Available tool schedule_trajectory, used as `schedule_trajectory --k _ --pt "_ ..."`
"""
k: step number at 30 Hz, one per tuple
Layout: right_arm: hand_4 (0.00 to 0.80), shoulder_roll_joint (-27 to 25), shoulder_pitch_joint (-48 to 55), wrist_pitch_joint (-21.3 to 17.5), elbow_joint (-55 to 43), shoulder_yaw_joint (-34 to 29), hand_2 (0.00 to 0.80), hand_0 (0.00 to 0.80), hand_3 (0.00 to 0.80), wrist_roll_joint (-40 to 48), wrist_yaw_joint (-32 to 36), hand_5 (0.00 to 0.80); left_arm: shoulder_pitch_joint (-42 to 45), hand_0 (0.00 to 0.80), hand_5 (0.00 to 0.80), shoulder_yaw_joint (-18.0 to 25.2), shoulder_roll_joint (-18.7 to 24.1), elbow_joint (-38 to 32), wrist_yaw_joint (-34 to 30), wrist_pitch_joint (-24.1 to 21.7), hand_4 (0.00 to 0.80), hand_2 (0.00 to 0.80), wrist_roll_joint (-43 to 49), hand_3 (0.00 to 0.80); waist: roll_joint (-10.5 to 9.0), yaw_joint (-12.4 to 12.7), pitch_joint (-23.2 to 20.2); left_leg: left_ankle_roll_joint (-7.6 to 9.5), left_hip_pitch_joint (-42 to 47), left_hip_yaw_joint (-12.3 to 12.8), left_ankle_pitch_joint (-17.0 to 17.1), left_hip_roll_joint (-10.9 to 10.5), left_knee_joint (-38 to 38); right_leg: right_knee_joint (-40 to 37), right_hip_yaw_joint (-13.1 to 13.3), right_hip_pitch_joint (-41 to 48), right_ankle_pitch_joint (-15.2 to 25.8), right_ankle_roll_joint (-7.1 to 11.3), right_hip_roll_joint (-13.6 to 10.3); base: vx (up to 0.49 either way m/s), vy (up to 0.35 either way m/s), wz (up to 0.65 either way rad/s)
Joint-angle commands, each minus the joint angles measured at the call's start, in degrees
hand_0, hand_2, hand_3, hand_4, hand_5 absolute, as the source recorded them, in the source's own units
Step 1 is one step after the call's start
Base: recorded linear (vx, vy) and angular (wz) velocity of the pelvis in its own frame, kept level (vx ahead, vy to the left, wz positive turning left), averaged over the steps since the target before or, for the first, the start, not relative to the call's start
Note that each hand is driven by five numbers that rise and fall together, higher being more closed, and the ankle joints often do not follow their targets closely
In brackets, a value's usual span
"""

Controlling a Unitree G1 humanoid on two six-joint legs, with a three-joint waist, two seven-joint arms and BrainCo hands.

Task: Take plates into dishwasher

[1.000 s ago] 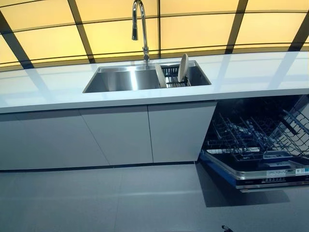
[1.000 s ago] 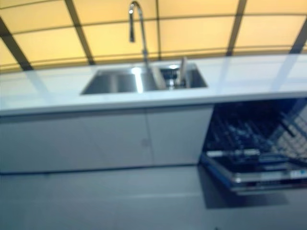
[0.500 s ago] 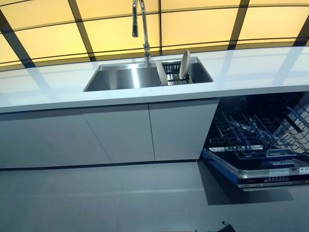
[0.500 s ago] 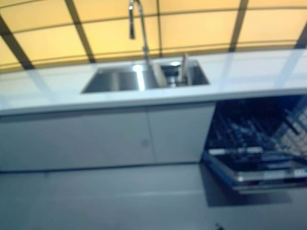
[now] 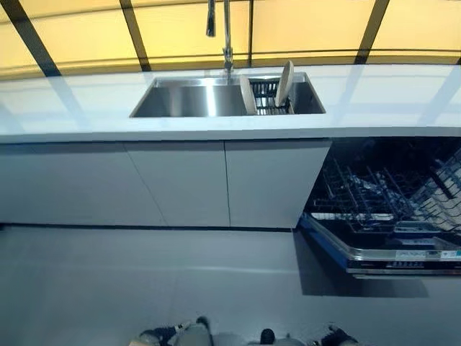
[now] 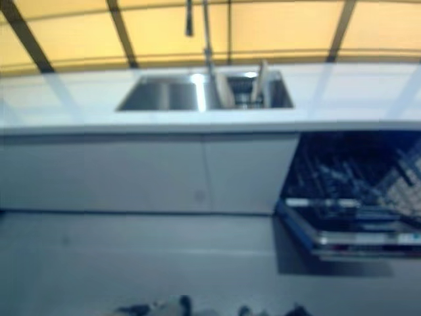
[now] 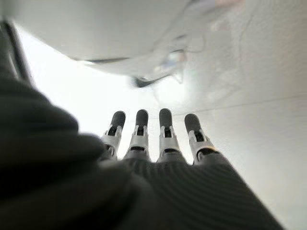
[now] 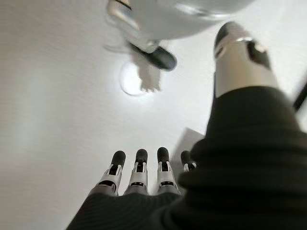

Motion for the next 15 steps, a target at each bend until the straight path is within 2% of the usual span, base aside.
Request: schedule_trajectory --k 1,2,3,5,6,8,12,15 --pt "0.000 -0.9 -0.1 -1.0 -2.4 -0.4 0.000 0.000 0.000 0.5 0.0 0.000 3.2 0.000 0.000 -0.9 0.1 0.9 0.7 2.0 0.000 0.000 -0.7 0.000 -2.81 1.7 0.3 3.19 -10.2 0.5 12.5 -3.3 -5.7 -4.3 4.4 12.8 -2.6 5.44 -3.6 0.405 0.154 -0.40" --pt "0.000 -0.7 -0.1 -1.0 -2.1 -1.1 0.000 0.000 0.000 1.0 -0.3 0.000 3.5 0.000 0.000 -0.2 0.1 1.3 0.5 2.3 0.000 0.000 -0.1 0.000 -3.05 1.8 -0.4 3.61 -10.0 2.2 10.9 -3.1 -5.8 -4.2 4.6 13.8 -3.1 6.16 -4.5 0.370 0.150 -0.21" --pt "0.000 -0.6 -0.2 -0.7 -1.6 -2.0 0.000 0.000 0.000 1.0 -0.7 0.000 3.9 0.000 0.000 0.5 0.3 1.9 0.3 2.3 0.000 0.000 0.0 0.000 -3.19 1.7 -1.1 4.25 -9.2 2.6 9.3 -3.0 -4.7 -3.7 4.4 14.0 -3.5 6.50 -5.3 0.376 0.120 -0.28" --pt "0.000 -0.5 0.1 -0.2 -1.2 -2.6 0.000 0.000 0.000 0.9 -0.4 0.000 4.3 0.000 0.000 1.2 0.7 2.6 0.2 1.7 0.000 0.000 -1.3 0.000 -3.09 2.0 -1.7 4.08 -9.2 1.4 8.7 -2.5 -2.1 -3.2 3.9 14.2 -4.3 6.51 -5.9 0.399 0.081 -0.12" --pt "0.000 -0.5 0.8 -1.0 -0.8 -3.2 0.000 0.000 0.000 -2.3 1.1 0.000 4.8 0.000 0.000 1.8 1.1 2.4 -0.5 1.0 0.000 0.000 -1.0 0.000 -2.87 2.3 -2.1 3.45 -9.1 0.6 8.9 -1.7 -0.8 -3.0 2.7 14.5 -5.1 6.25 -6.4 0.414 0.057 -0.19" --pt "0.000 -0.2 1.0 -1.3 -1.0 -2.7 0.000 0.000 0.000 -7.2 1.8 0.000 4.6 0.000 0.000 1.7 1.8 1.8 -1.0 0.9 0.000 0.000 0.4 0.000 -3.31 2.6 -2.7 4.16 -8.5 0.2 7.3 -1.9 0.2 -2.7 1.5 14.5 -4.4 6.82 -7.5 0.337 0.046 -0.30" --pt "0.000 -0.4 0.8 -1.4 -1.8 -1.5 0.000 0.000 0.000 -5.9 3.9 0.000 3.7 0.000 0.000 0.8 3.2 1.1 -2.2 1.6 0.000 0.000 0.6 0.000 -3.68 3.3 -3.5 4.03 -10.2 -0.4 7.0 -1.7 2.8 -3.5 0.8 15.3 -4.2 6.99 -8.5 0.272 0.030 -0.53" --pt "0.000 -0.3 0.7 -0.6 -1.9 -1.5 0.000 0.000 0.000 -5.5 3.8 0.000 3.6 0.000 0.000 1.5 3.1 1.4 -3.2 3.2 0.000 0.000 1.4 0.000 -4.14 3.6 -4.3 4.69 -10.1 -0.4 5.5 -2.3 4.2 -4.7 -0.2 16.0 -3.0 7.95 -10.2 0.218 0.092 -0.21"
